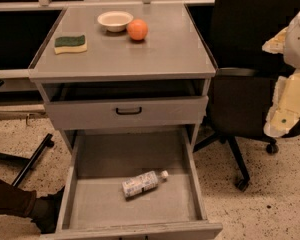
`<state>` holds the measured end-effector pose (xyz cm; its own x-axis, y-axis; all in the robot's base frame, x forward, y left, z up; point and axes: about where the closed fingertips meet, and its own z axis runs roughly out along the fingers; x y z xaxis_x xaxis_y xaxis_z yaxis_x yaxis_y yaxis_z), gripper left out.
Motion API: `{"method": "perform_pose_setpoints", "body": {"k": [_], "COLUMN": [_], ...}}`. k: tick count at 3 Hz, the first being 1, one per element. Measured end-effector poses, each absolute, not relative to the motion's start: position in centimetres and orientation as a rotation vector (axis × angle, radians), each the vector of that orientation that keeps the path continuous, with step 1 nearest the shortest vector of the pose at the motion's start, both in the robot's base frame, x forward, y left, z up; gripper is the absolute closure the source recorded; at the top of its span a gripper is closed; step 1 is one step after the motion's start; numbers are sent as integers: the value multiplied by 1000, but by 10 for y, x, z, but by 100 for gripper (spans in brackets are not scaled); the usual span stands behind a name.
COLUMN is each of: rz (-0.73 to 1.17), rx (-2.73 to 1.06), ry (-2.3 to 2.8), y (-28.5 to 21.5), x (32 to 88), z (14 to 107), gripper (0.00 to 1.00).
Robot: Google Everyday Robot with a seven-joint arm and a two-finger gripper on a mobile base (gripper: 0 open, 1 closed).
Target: Pick blue plastic bottle from middle drawer and place on counter
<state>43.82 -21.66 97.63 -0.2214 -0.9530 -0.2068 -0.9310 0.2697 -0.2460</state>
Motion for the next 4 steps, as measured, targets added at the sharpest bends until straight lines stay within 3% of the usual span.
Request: {"method": "perform_pose_setpoints", "body": {"k": [1, 2, 3, 4], "rz": [-96, 5, 231, 266], "rx": [-1724, -1760, -1827, -1846], "ry": [2227, 2240, 2230, 2255], "y": [-216, -208, -182, -181], "x": [439, 436, 431, 422], "z": [975, 927, 827, 806], "gripper": [0, 0, 0, 0]}}
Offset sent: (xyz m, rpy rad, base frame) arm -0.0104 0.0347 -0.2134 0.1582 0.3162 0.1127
